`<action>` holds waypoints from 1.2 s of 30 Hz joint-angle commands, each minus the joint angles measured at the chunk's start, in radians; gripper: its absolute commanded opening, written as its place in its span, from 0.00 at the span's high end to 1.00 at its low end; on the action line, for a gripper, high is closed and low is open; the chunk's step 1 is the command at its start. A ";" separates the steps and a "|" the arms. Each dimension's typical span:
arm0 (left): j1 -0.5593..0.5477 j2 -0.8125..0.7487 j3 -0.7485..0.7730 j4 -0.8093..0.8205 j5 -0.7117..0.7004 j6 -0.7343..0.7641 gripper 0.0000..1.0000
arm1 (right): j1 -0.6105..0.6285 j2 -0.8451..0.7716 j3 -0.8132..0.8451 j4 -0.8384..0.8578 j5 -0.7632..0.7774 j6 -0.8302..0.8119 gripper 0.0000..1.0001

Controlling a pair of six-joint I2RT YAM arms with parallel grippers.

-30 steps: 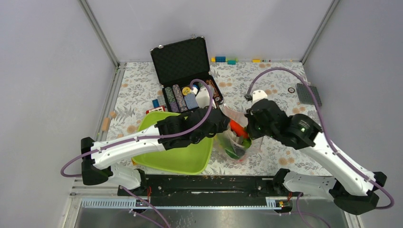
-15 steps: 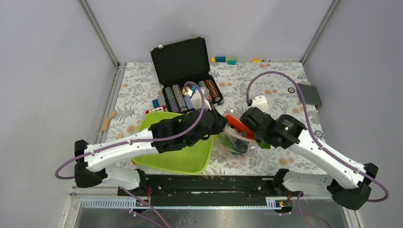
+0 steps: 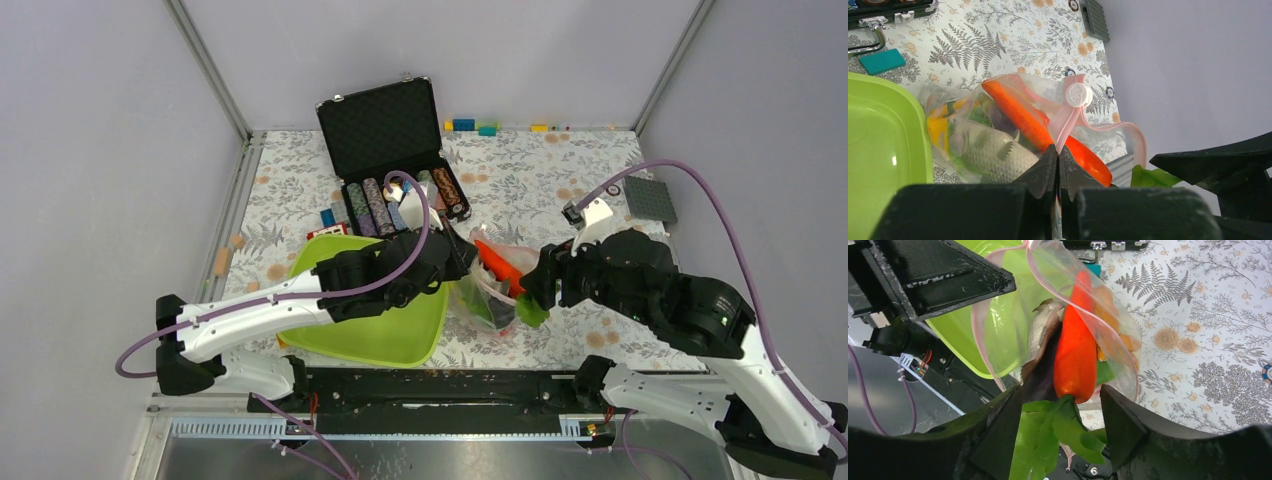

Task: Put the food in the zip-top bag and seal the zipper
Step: Adjust the fake vegetable in the zipper food storage bag.

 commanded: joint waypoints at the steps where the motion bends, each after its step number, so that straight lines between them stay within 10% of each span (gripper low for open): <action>1: 0.002 -0.041 0.014 0.123 -0.043 0.020 1.00 | 0.002 -0.036 0.016 0.030 -0.024 0.010 0.34; 8: 0.002 -0.035 0.017 0.126 -0.037 0.033 1.00 | 0.002 -0.106 -0.023 0.010 -0.296 -0.154 0.31; 16: 0.002 -0.034 0.015 0.134 -0.028 0.048 1.00 | 0.002 0.067 0.025 -0.166 -0.095 -0.112 0.40; 24: 0.003 -0.045 -0.009 0.161 0.013 0.061 1.00 | 0.003 0.199 0.007 -0.172 0.112 0.036 0.77; 36: 0.002 -0.033 -0.019 0.190 0.101 0.053 1.00 | 0.004 0.273 -0.236 0.039 0.378 0.333 0.89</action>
